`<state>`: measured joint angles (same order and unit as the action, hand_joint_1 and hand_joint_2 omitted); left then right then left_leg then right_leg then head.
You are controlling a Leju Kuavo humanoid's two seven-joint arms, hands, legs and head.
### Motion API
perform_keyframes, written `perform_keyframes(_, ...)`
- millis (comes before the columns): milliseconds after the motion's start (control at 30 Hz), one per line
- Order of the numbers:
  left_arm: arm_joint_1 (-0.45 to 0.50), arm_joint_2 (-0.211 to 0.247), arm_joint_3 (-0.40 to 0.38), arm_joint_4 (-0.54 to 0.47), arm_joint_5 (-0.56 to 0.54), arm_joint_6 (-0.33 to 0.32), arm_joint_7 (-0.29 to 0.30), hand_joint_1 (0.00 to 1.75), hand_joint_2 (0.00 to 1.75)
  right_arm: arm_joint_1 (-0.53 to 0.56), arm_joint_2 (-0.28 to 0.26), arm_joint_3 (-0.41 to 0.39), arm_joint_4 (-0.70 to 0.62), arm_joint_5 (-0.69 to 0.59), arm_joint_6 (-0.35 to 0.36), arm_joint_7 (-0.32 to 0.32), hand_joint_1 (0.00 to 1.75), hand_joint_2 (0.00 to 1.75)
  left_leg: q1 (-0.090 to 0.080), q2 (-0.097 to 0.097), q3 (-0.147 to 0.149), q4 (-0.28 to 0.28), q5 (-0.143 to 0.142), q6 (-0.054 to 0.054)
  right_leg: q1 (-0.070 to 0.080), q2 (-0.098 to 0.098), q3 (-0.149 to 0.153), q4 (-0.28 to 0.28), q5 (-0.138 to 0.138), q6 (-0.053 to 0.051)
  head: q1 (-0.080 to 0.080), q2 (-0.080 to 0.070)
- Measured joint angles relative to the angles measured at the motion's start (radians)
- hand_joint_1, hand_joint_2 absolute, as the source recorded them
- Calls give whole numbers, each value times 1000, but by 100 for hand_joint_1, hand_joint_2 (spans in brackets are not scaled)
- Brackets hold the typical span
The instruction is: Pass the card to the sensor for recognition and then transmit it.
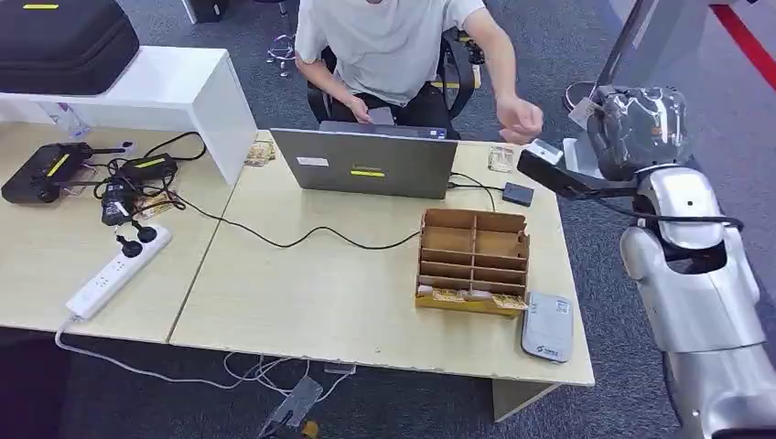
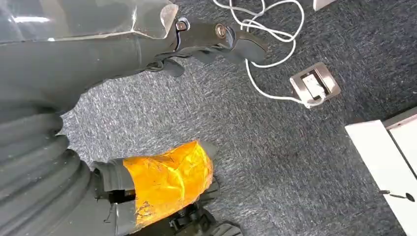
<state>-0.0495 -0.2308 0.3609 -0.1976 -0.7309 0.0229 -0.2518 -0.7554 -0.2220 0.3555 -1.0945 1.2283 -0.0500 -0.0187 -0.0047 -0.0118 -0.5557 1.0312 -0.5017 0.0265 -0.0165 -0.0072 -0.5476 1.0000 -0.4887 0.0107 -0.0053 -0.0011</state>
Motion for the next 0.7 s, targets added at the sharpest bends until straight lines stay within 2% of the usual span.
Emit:
perform_keyframes(267, 3, 0, 18, 0, 12, 6, 10, 0, 175, 76, -3, 3, -53, -36, -50, -28, 175, 175, 0, 0, 0, 0, 0, 0, 0, 0, 0, 0, 0, 0, 0, 0)
perform_keyframes(500, 11, 0, 41, 0, 24, 8, 5, 0, 175, 170, -37, -18, -124, -43, -100, -48, 175, 175, 0, 0, 0, 0, 0, 0, 0, 1, -1, -1, 0, 0, 0, 0)
perform_keyframes(600, 12, 0, 53, 0, 32, 11, 2, 0, 175, 233, -60, -37, -172, -28, -140, -60, 175, 175, 0, -1, 0, 0, 0, 0, 0, -1, 0, -1, 0, 0, 0, 0)
perform_keyframes(700, 13, 0, 71, 0, 41, 14, 2, 0, 175, 346, -88, -79, -245, -14, -196, -84, 175, 175, 0, -2, 0, 0, -1, 0, 0, -2, 0, -2, 0, 0, 0, 0)
